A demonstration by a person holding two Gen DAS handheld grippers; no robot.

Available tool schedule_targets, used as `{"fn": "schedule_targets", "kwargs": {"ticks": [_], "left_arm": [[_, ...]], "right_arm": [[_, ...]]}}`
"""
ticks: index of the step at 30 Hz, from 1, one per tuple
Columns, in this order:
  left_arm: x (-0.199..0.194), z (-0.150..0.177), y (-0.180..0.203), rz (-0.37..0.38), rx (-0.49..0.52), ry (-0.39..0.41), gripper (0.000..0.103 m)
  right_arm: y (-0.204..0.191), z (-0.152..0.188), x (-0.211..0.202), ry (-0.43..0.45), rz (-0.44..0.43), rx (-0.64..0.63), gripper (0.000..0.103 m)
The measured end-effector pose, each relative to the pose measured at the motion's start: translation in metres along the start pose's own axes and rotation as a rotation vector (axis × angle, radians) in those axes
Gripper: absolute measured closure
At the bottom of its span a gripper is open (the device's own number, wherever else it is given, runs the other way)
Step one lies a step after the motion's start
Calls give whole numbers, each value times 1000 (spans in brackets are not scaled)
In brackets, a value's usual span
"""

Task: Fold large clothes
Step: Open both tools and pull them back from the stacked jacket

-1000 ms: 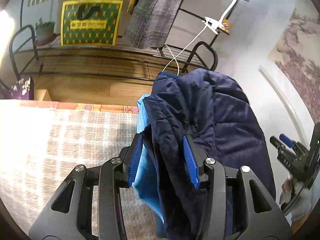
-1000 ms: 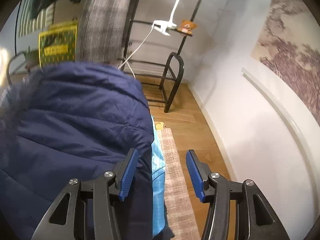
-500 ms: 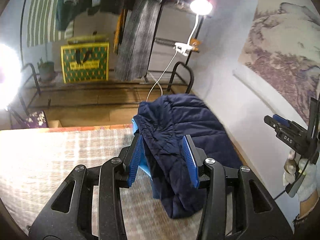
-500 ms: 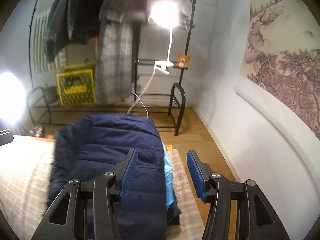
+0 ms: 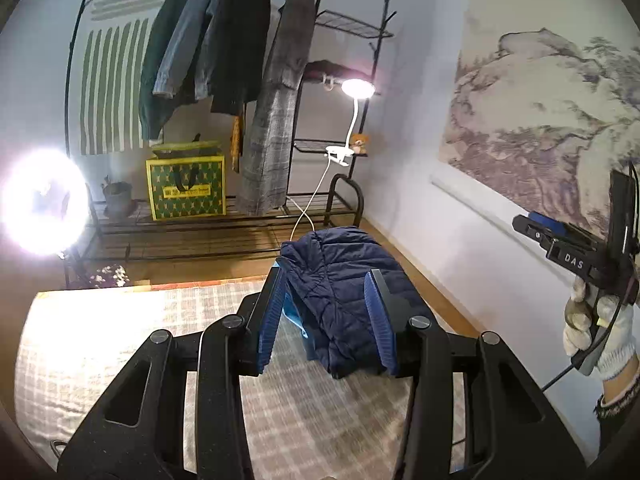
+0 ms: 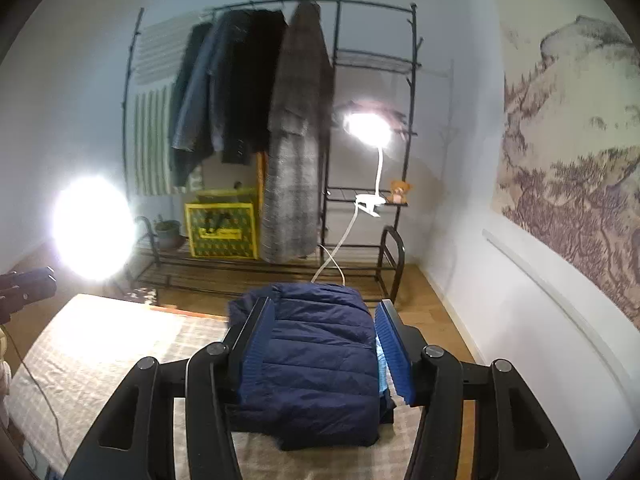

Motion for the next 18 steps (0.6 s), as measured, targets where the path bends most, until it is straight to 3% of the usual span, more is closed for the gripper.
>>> {"fn": "schedule_targets", "kwargs": {"ticks": [10,18], "left_arm": [[-118,1,10,-8,47,73,59],[-183,9,18,-5,82,114,59]], "right_arm": [[-50,-18,-111,61,-60,-50,47],[-76,-11,-176,92,-94,-42,45]]}}
Point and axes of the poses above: each gripper's, at about its wrist camera, not at the fingertips, and x roughly the way its jaws point, y to its right, z to its underside, the point moved 9 cm from there along x, roughly the way its jaws point, and after that the axes turned 5 degrees about y, right-handed, at the moved point
